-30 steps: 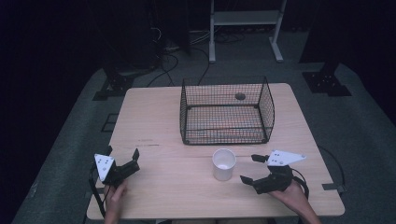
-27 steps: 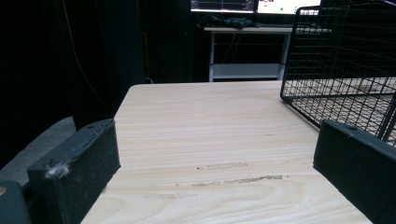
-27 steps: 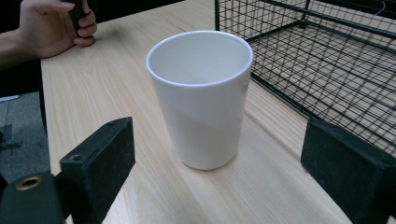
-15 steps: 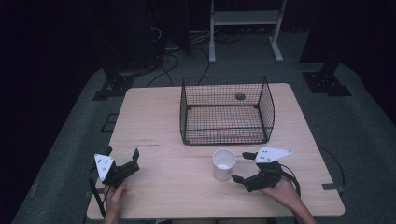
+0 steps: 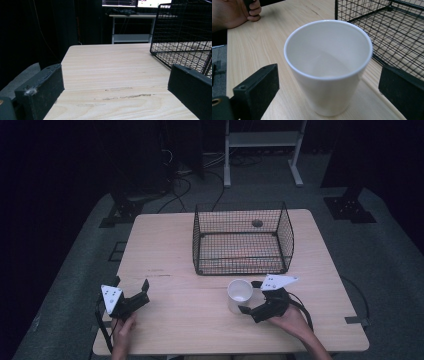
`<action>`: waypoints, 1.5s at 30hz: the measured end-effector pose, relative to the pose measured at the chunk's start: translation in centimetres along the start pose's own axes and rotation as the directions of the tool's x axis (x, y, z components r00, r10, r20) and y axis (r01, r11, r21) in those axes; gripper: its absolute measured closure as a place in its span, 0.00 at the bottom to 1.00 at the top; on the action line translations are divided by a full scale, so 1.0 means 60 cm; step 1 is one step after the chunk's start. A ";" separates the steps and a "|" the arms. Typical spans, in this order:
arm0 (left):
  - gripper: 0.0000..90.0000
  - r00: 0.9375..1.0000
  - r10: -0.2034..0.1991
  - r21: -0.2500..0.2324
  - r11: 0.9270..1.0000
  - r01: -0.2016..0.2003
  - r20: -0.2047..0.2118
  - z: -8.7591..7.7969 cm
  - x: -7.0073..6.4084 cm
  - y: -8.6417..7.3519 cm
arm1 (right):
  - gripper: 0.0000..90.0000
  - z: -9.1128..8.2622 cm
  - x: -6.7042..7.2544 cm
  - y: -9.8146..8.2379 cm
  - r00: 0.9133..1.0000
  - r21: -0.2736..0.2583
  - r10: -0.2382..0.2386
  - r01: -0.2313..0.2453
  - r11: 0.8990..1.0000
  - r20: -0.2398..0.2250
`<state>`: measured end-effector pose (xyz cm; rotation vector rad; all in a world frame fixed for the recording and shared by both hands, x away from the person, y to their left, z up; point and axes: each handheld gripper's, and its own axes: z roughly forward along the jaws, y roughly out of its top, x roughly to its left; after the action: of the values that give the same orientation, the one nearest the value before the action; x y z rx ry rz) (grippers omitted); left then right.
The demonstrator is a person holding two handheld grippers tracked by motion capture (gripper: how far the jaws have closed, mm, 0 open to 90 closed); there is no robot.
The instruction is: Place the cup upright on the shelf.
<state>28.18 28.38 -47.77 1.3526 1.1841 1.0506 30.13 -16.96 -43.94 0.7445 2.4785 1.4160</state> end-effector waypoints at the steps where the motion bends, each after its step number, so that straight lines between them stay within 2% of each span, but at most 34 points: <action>1: 0.00 1.000 -0.002 0.000 1.000 0.002 0.000 0.000 0.000 0.000 | 0.03 0.002 0.001 0.001 1.000 0.003 -0.002 0.002 1.000 0.000; 5: 0.00 1.000 -0.001 0.001 1.000 0.001 0.000 0.000 0.000 0.000 | 0.03 0.013 0.007 0.008 1.000 0.007 -0.020 0.020 1.000 -0.007; 11: 0.00 1.000 -0.003 0.000 1.000 0.003 0.000 0.000 0.000 0.000 | 0.03 0.028 0.006 0.009 1.000 0.025 -0.022 0.022 0.999 -0.006; 16: 0.00 1.000 -0.001 0.000 1.000 0.001 0.000 0.000 0.000 0.000 | 0.06 0.031 0.006 0.011 1.000 0.012 -0.022 0.022 1.000 -0.009; 19: 0.00 1.000 0.002 0.000 1.000 -0.002 0.001 0.000 0.000 0.000 | 0.14 0.033 0.008 0.013 0.999 0.007 -0.032 0.032 0.999 -0.007; 25: 0.00 1.000 -0.001 0.001 1.000 0.001 -0.001 0.000 0.000 0.000 | 0.20 0.036 0.005 0.012 0.999 0.008 -0.033 0.033 0.999 0.005; 30: 0.00 1.000 -0.002 0.001 1.000 0.002 -0.001 0.000 0.000 0.000 | 0.22 0.035 0.008 0.012 0.999 0.003 -0.038 0.038 0.999 0.013; 33: 0.00 1.000 -0.004 0.000 1.000 0.004 -0.002 0.000 0.000 0.000 | 0.22 0.033 0.006 0.015 1.000 -0.007 -0.015 0.015 1.000 -0.013; 35: 0.00 1.000 -0.004 0.001 1.000 0.004 -0.002 0.000 0.000 0.000 | 0.22 0.031 0.005 0.018 1.000 -0.002 -0.023 0.023 1.000 -0.010; 45: 0.00 1.000 -0.004 0.000 1.000 0.004 -0.002 0.000 0.000 0.000 | 0.22 0.005 -0.010 0.048 0.999 -0.018 -0.016 0.015 1.000 -0.033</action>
<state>28.20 28.40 -47.77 1.3496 1.1876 1.0490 31.70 -15.83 -41.70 0.7021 2.4875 1.4553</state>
